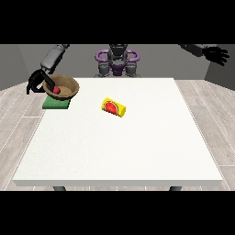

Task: Pick the cup and pour the ball into the bowl, then pick the bowl and place it on the pad

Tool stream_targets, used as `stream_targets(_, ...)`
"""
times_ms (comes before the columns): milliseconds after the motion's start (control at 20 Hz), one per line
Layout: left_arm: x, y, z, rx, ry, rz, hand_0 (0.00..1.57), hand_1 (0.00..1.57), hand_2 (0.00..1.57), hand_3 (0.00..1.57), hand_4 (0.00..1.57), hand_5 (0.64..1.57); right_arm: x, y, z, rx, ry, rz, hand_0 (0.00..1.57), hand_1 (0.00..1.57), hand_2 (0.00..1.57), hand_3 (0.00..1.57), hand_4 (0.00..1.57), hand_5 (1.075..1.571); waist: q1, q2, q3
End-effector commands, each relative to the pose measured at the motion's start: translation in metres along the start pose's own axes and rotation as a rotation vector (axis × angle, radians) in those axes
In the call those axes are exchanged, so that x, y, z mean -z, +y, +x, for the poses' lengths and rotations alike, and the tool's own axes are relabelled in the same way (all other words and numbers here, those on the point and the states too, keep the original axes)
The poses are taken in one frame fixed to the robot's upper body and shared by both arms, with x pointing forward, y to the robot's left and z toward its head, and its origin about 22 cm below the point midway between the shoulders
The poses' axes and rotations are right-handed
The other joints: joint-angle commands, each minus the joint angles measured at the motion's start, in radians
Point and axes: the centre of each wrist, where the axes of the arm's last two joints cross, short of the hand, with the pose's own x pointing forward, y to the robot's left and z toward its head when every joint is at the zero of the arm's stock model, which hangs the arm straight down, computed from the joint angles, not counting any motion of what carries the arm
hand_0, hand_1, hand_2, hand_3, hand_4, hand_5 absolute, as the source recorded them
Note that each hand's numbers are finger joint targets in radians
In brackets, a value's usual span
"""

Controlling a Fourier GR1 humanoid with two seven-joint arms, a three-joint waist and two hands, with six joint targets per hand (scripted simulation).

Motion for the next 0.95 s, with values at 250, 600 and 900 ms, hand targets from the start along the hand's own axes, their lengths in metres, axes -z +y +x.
stream_targets(250, 0.006, 0.005, 0.013, -0.009, -0.104, 0.0, 0.0, 0.0, 0.0, 0.0, 1.17, 1.549, 0.016, -0.042, 0.011, 0.053, 0.007, -0.049, 0.42, 0.42, 0.56, 0.92, 0.0, 1.518, 0.026, 0.097, 0.0008)
stream_targets(600, 0.018, -0.06, 0.007, -0.014, 0.022, -0.116, 0.0, 0.0, 0.0, 0.0, 1.01, 1.569, 0.014, -0.033, 0.001, -0.021, 0.104, -0.002, 0.0, 0.0, 0.0, 0.0, 0.0, 1.361, 0.014, -0.074, 0.0024)
stream_targets(900, -0.015, -0.089, -0.04, -0.021, 0.316, -0.136, 0.0, 0.0, 0.0, 0.0, 0.9, 1.559, 0.019, 0.013, 0.052, 0.008, 0.079, 0.188, 0.0, 0.0, 0.0, 0.0, 0.48, 1.434, -0.02, -0.348, -0.0012)
